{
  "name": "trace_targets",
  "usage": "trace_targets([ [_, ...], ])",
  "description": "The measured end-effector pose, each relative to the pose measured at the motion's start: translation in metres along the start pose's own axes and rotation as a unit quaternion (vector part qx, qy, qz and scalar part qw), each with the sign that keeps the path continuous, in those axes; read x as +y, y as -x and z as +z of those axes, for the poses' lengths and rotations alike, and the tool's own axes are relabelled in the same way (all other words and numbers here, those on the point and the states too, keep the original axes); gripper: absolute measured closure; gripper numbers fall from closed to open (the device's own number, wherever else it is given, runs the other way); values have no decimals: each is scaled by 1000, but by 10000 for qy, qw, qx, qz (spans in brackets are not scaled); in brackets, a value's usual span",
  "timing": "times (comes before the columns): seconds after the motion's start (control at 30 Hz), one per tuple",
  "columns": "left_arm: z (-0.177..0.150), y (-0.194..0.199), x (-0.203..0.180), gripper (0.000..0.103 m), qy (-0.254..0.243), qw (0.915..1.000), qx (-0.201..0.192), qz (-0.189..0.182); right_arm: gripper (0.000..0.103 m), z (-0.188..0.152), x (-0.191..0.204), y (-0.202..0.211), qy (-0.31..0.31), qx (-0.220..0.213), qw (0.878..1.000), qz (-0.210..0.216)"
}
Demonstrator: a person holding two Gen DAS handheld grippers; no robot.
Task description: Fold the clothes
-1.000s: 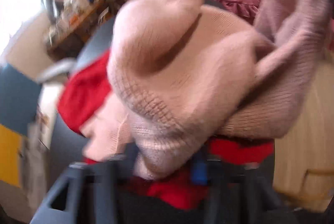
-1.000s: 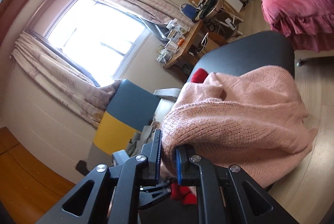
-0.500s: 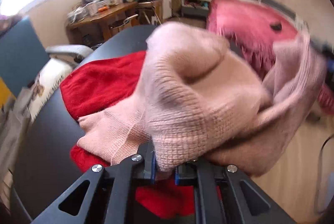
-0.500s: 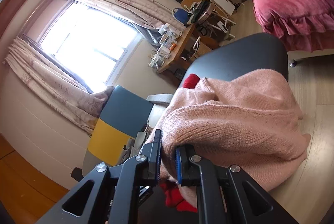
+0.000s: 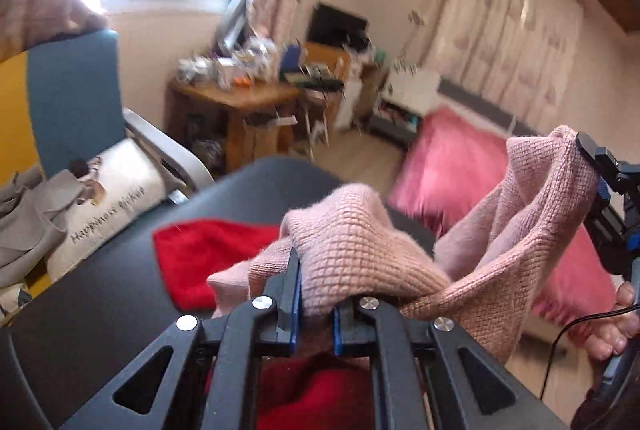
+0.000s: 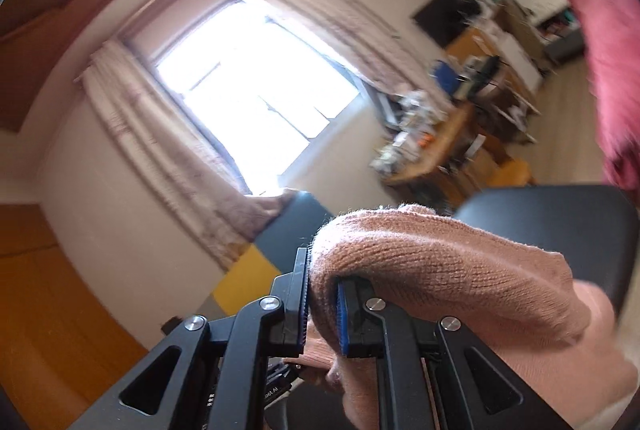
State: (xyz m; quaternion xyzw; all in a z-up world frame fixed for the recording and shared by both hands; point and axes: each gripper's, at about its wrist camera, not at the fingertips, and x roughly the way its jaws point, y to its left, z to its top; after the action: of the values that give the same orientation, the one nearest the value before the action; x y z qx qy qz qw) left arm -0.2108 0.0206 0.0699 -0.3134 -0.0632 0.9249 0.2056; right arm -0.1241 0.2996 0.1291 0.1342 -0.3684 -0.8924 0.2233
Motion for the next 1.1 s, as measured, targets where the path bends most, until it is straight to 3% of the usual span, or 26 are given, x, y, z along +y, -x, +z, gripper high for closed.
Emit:
trace_targets([
  [0.1,6,45,27,93,258,9985,-424,237,91,2,45,-18,387,132,9981,450],
  [0.2,-16,91,55,93,409,9950,-604,676,91,-18,79,-33,709,454,9925,883],
  [0.3,-59,118,86,92,591,9925,-375,1000,91,-69,77,-48,602,930,9883,1050],
  [0.4,-120,119,117,92,632,9884,248,1355,91,-147,66,-63,441,1738,9785,1017],
  [0.53,-207,122,150,91,929,9768,1021,1640,91,-266,48,-81,188,3005,9495,884],
  [0.67,-258,140,158,90,1003,9716,1318,1693,90,-384,29,-100,-68,4218,9037,735],
  [0.77,-285,155,161,87,1014,9693,1465,1692,82,-425,18,-89,109,4648,8839,506],
  [0.83,-297,164,162,87,986,9687,1532,1689,66,-431,7,-79,35,4851,8733,437],
  [0.9,-295,167,162,87,854,9701,1508,1698,43,-420,-6,-63,-115,4811,8756,419],
  [0.97,-290,179,160,87,805,9730,1366,1678,35,-405,-18,-49,-231,4737,8793,421],
  [1.03,-284,193,159,87,831,9760,1183,1626,33,-376,-31,-28,-271,4510,8914,346],
  [1.1,-276,204,162,87,1008,9788,964,1502,29,-336,-52,-1,-217,3894,9208,-85],
])
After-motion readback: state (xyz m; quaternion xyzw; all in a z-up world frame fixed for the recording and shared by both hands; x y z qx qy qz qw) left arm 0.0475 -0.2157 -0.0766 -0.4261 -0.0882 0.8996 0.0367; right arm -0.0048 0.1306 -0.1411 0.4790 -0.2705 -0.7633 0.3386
